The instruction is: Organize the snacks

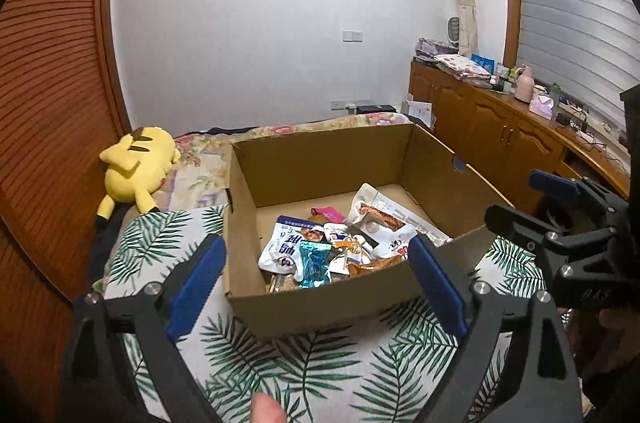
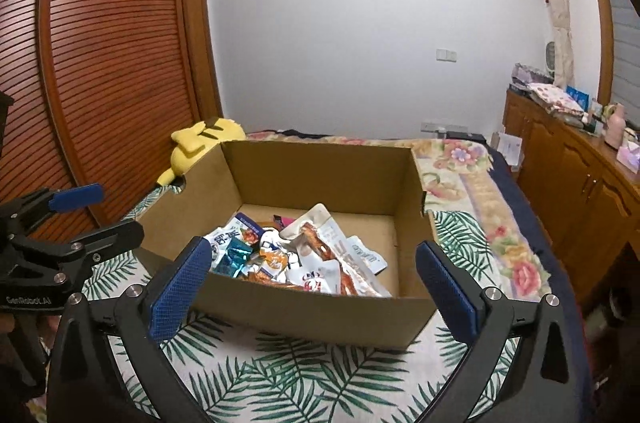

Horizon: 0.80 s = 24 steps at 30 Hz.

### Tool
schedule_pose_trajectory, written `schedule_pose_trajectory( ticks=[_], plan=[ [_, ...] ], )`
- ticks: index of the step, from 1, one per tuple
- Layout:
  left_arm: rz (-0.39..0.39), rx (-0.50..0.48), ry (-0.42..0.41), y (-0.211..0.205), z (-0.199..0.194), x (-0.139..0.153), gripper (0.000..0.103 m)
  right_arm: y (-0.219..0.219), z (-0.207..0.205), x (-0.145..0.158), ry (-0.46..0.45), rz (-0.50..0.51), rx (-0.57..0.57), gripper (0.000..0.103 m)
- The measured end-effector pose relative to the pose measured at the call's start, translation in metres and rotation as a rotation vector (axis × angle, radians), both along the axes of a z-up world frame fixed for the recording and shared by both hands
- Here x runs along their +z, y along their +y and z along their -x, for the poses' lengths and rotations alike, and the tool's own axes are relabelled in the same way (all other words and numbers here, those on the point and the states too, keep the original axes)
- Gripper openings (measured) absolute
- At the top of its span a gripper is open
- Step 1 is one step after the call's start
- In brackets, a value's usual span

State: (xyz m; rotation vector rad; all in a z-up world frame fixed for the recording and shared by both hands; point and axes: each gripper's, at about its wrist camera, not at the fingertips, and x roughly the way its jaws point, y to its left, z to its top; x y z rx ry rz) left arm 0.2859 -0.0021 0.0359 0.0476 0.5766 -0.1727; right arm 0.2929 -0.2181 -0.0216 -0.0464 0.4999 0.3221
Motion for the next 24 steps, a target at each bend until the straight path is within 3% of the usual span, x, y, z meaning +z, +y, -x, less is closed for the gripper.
schedule_pose_trajectory(
  ticks=[7, 24],
  plan=[
    [-0.043, 0.031, -0.021, -0.006, 0.038, 0.004, 0.093, -0.004, 0.033, 0.009, -0.032, 0.008, -0.022, 0.103],
    [0.002, 0.057, -0.072, 0.01, 0.133, 0.01, 0.093, 0.001, 0.124, 0.025, -0.1, 0.012, -0.048, 0.103]
  ],
)
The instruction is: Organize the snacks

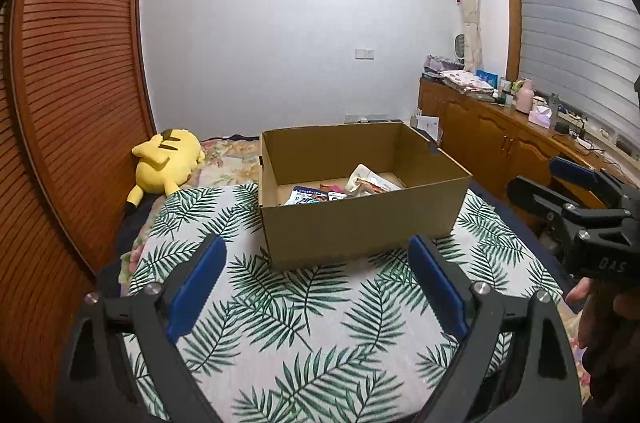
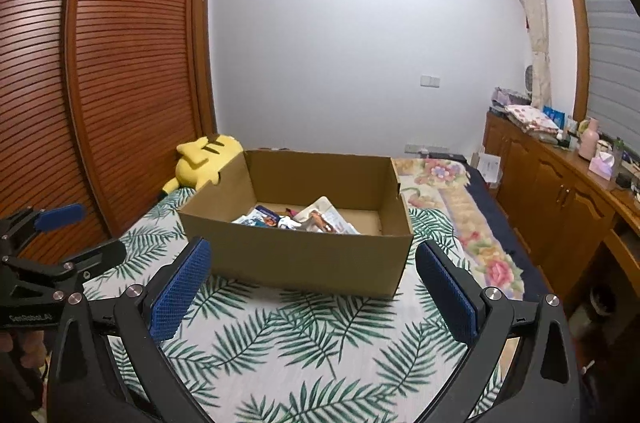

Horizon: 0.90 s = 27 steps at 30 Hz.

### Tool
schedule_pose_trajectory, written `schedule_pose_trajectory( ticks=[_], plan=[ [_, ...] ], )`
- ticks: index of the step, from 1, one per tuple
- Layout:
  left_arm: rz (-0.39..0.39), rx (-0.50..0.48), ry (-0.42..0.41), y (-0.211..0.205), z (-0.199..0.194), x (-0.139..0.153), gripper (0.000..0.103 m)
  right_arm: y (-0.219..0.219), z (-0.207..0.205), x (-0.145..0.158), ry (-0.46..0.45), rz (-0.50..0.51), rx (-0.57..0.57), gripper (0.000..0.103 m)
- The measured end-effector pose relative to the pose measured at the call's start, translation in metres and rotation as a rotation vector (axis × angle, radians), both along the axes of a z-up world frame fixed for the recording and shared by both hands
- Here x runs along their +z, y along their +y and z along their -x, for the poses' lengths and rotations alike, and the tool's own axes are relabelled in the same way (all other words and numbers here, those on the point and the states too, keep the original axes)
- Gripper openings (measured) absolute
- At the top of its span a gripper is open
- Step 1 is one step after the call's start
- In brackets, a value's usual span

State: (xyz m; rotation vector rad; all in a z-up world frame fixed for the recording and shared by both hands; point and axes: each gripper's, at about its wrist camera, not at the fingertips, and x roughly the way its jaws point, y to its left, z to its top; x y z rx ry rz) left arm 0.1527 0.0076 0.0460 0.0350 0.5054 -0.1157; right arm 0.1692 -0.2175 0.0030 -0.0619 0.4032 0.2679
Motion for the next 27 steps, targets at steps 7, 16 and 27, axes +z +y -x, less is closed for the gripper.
schedule_pose_trajectory(
  ticks=[7, 16, 27],
  plan=[
    [-0.01, 0.017, -0.029, 0.003, 0.035, 0.006, 0.093, 0.0, 0.029, -0.004, 0.0, -0.023, 0.002, 0.103],
    [-0.002, 0.039, -0.055, 0.01, 0.057, 0.009, 0.093, -0.011, 0.057, -0.008, -0.032, -0.049, -0.041, 0.103],
    [0.001, 0.043, -0.049, 0.01, 0.059, 0.004, 0.093, -0.02, 0.068, -0.009, -0.039, -0.05, -0.072, 0.103]
  ],
)
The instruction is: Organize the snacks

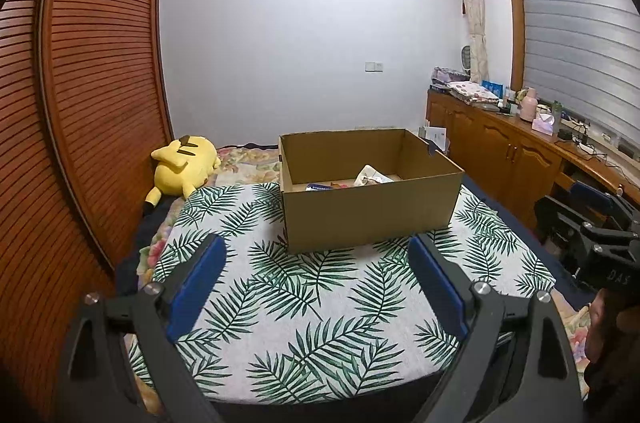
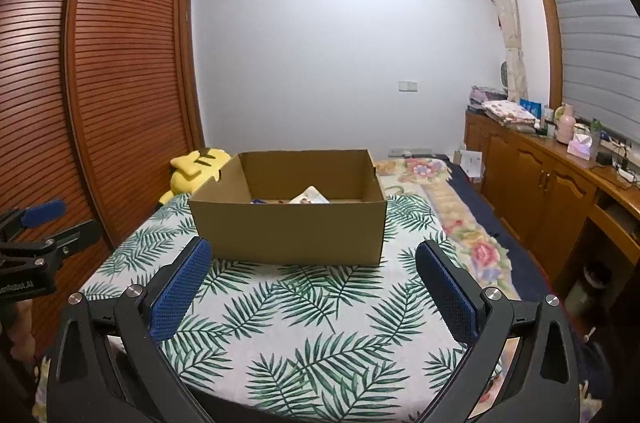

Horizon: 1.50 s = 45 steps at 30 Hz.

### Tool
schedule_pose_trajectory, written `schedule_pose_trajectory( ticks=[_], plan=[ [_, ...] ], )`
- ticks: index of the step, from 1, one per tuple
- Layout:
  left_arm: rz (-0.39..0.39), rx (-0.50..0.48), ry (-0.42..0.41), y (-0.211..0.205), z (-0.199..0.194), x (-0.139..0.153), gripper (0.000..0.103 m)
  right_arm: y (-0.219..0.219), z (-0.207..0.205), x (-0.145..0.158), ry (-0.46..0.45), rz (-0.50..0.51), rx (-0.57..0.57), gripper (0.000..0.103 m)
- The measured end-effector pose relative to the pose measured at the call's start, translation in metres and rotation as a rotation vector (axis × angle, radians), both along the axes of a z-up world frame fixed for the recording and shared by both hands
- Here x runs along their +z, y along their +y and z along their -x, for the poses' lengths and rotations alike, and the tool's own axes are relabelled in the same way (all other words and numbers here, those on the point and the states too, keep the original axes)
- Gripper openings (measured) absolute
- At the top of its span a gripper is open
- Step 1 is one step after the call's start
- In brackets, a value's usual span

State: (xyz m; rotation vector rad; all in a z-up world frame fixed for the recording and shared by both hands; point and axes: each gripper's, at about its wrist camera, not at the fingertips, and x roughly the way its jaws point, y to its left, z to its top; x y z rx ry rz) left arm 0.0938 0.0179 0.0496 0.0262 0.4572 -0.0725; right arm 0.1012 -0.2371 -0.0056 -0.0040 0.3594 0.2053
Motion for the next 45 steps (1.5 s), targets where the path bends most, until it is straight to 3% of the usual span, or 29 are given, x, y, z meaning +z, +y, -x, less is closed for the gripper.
schedule_pose_trajectory(
  ticks=[45],
  plan=[
    [0.017, 0.017, -0.001, 0.007, 0.005, -0.011, 0.094, 0.001, 0.001, 0.0, -0.005, 0.015, -0.004, 0.103]
  ],
)
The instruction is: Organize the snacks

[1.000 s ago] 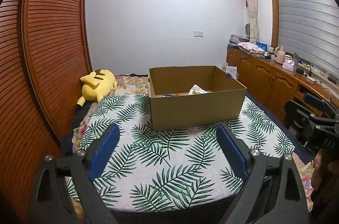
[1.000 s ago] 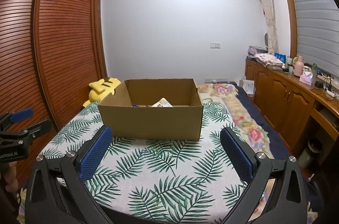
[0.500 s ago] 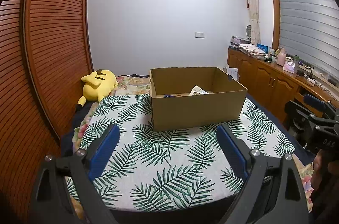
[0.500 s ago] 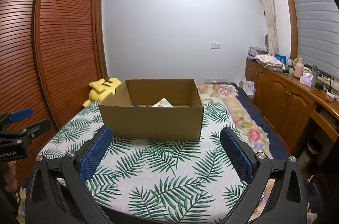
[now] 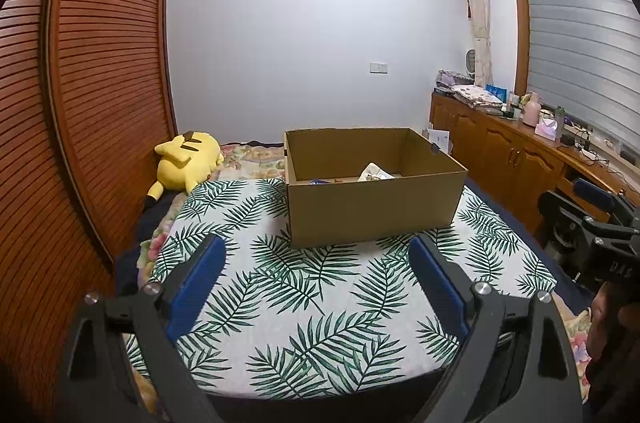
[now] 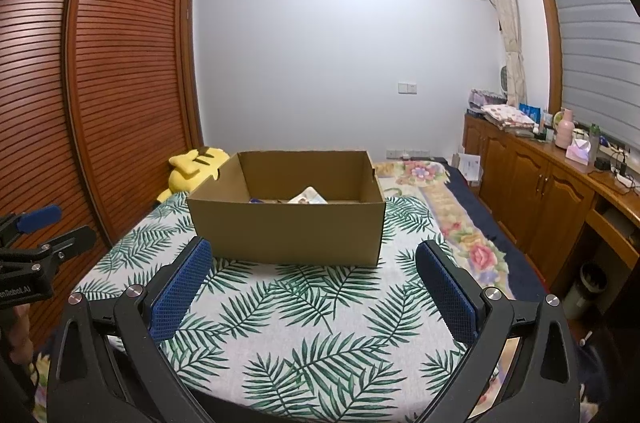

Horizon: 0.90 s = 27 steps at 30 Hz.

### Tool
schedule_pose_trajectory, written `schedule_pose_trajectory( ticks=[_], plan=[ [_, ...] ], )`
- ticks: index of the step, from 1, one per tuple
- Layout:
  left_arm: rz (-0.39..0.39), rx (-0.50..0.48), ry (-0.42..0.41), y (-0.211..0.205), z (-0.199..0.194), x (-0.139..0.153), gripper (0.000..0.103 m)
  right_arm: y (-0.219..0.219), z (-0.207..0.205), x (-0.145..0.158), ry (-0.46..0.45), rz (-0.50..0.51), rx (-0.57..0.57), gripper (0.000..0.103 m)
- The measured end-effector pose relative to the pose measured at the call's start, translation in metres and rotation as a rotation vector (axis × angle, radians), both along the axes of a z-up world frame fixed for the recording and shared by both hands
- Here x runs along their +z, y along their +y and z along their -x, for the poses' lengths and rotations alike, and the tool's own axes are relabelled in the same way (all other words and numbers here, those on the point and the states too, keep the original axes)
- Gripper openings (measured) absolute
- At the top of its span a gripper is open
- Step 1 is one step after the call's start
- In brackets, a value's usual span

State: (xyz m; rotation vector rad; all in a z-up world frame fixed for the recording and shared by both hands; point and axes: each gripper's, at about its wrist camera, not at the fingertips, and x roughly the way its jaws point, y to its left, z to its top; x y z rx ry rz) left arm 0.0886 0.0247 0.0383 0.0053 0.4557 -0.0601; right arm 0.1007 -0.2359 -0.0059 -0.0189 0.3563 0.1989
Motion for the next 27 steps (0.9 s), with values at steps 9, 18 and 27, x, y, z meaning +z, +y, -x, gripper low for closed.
schedule_pose_trajectory(
  ticks=[9, 18, 27],
  plan=[
    [0.0, 0.001, -0.001, 0.0007, -0.0001, 0.0, 0.094, -0.0001, 0.0002, 0.0002, 0.0, 0.0, 0.001, 0.103],
    [0.002, 0.0, -0.002, 0.0007, -0.0001, 0.0009, 0.094, -0.0005, 0.0005, 0.0, -0.002, 0.001, 0.0, 0.103],
    [-0.003, 0.002, -0.005, 0.0007, 0.0009, 0.0014, 0.094, -0.0012, 0.0009, -0.0008, 0.002, 0.001, 0.002, 0.103]
  ],
)
